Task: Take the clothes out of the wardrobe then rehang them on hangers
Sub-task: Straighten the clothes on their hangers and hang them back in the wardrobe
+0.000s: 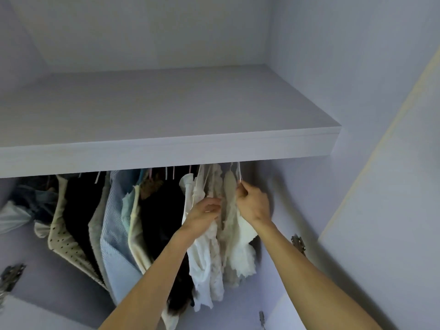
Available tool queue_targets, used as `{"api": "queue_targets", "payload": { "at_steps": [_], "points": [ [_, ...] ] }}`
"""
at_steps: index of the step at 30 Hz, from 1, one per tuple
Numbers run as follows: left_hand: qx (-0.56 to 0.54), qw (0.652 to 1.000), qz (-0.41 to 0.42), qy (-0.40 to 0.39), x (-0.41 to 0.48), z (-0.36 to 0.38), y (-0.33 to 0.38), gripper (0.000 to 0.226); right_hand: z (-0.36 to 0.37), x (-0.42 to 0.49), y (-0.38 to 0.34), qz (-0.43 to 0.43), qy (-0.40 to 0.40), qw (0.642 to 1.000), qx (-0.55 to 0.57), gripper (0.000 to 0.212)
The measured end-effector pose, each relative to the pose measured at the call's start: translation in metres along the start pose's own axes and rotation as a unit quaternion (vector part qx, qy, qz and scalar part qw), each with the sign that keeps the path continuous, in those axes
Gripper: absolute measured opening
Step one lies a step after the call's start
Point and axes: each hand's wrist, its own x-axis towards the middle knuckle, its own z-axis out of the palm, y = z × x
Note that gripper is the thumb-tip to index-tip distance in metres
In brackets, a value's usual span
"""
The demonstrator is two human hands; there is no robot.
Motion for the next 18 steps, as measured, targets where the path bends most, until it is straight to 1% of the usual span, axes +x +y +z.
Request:
{"api": "queue_targets", "payload": {
  "at_steps": [2,3,4,5,6,8,9,10,11,12,14,16,18],
  "points": [
    [0.117,0.991,0.057,0.013,-0.029,-0.013,0.001,0.028,0.006,-0.003,0.002,-0.036,0.014,0.999,-0.019,0.034],
    [0.179,0.978,0.1,0.039,-0.043,-0.021,0.001,0.029,0.009,-0.004,0.003,-0.046,0.014,0.999,-0.022,0.032],
    [0.229,0.959,0.149,0.077,-0.058,-0.029,0.003,0.03,0.012,-0.006,0.004,-0.046,0.003,0.999,-0.02,0.033],
    [0.269,0.932,0.205,0.126,-0.072,-0.038,0.006,0.03,0.014,-0.008,0.003,-0.039,-0.012,0.999,-0.012,0.039],
    [0.303,0.896,0.267,0.183,-0.086,-0.047,0.012,0.03,0.015,-0.009,0.003,-0.031,-0.027,0.999,-0.004,0.046],
    [0.357,0.799,0.379,0.301,-0.105,-0.066,0.027,0.031,0.02,-0.011,-0.002,-0.029,-0.058,0.998,-0.004,0.055],
    [0.383,0.749,0.411,0.351,-0.111,-0.076,0.035,0.036,0.023,-0.012,-0.006,-0.037,-0.076,0.996,-0.005,0.056],
    [0.411,0.711,0.42,0.387,-0.114,-0.087,0.045,0.043,0.026,-0.015,-0.012,-0.047,-0.094,0.994,-0.002,0.056],
    [0.443,0.687,0.411,0.404,-0.115,-0.098,0.054,0.051,0.029,-0.018,-0.019,-0.057,-0.113,0.992,-0.001,0.056],
    [0.476,0.676,0.387,0.408,-0.116,-0.109,0.063,0.06,0.032,-0.021,-0.026,-0.065,-0.129,0.989,-0.005,0.056],
    [0.53,0.679,0.317,0.397,-0.112,-0.128,0.074,0.068,0.038,-0.024,-0.039,-0.079,-0.149,0.985,-0.025,0.056],
    [0.558,0.689,0.268,0.377,-0.108,-0.14,0.079,0.07,0.044,-0.025,-0.048,-0.078,-0.162,0.983,-0.034,0.058],
    [0.575,0.687,0.249,0.368,-0.106,-0.144,0.078,0.071,0.051,-0.024,-0.051,-0.074,-0.175,0.981,-0.025,0.06]
  ]
}}
